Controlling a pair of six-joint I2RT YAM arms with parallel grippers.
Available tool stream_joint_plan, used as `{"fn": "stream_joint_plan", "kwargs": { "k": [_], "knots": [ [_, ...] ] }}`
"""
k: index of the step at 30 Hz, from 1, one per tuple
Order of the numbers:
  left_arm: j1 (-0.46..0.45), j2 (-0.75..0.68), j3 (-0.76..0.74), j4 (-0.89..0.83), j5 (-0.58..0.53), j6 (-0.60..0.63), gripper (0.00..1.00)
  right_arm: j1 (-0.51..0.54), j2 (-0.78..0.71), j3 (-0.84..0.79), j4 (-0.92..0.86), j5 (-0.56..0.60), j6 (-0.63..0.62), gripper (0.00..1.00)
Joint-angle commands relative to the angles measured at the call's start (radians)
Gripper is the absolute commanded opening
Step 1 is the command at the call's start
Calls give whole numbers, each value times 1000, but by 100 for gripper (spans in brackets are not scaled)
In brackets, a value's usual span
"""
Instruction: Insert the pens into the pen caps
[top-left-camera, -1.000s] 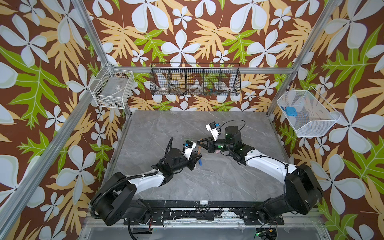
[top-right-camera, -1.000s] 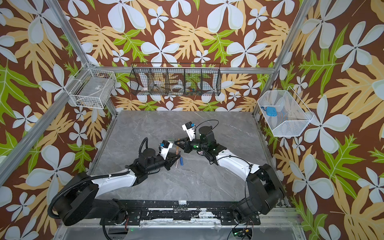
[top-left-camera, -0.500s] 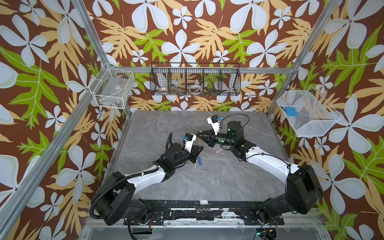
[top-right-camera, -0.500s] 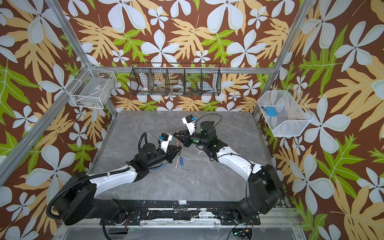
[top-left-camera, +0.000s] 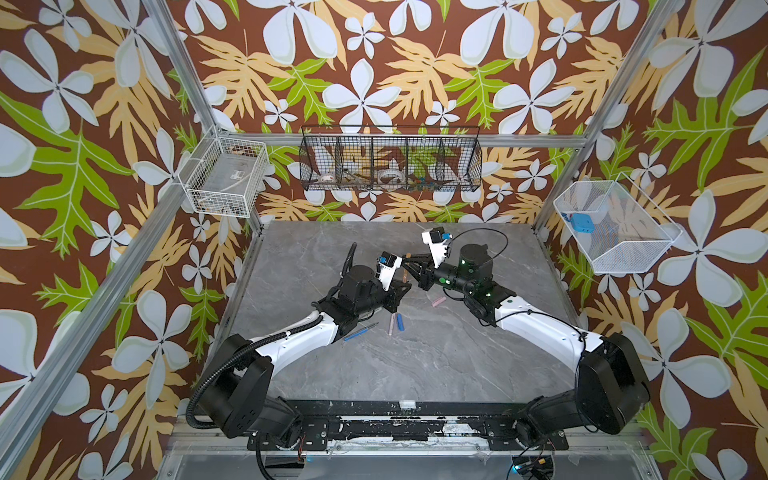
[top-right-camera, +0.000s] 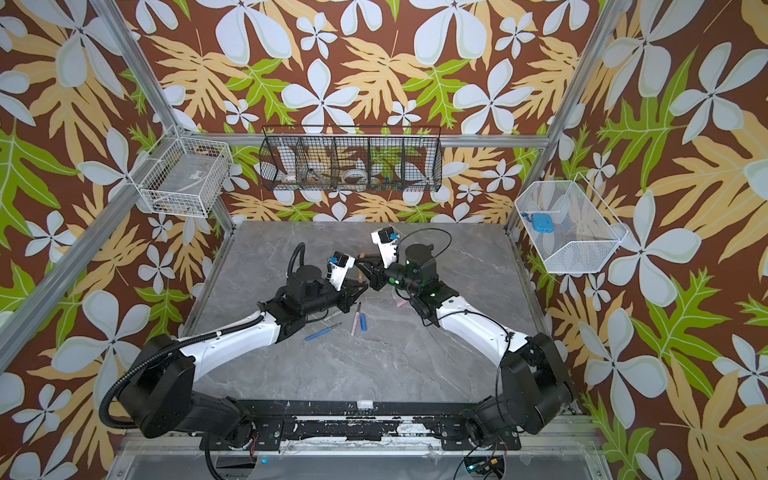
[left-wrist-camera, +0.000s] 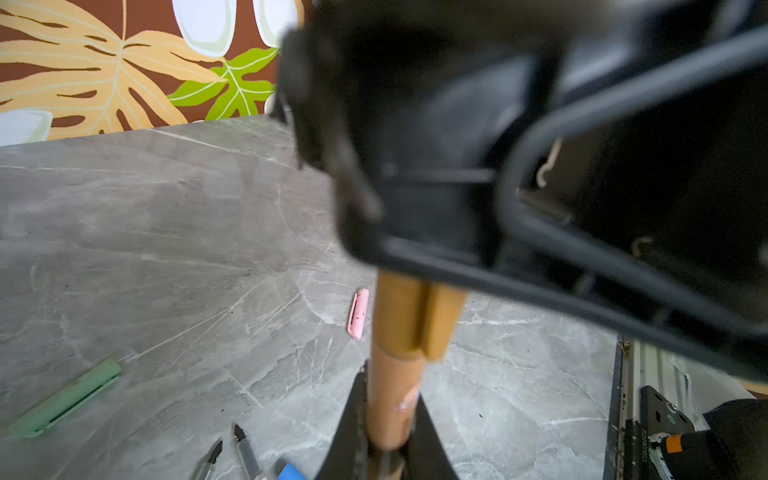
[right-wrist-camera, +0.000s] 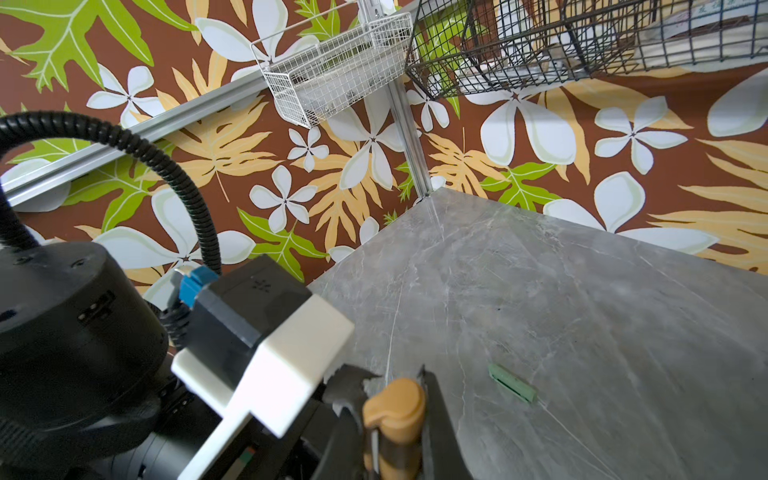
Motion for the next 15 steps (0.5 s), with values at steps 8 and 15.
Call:
{"fn": "stream_joint_plan", "kwargs": {
  "k": [8, 15],
  "knots": [
    [68, 16, -4, 870, 75, -180, 0, 1, -41, -61, -159, -164, 86, 2],
    [62, -20, -171, 728, 146, -146, 0, -14, -76, 9, -256, -189, 22, 11]
  ]
}}
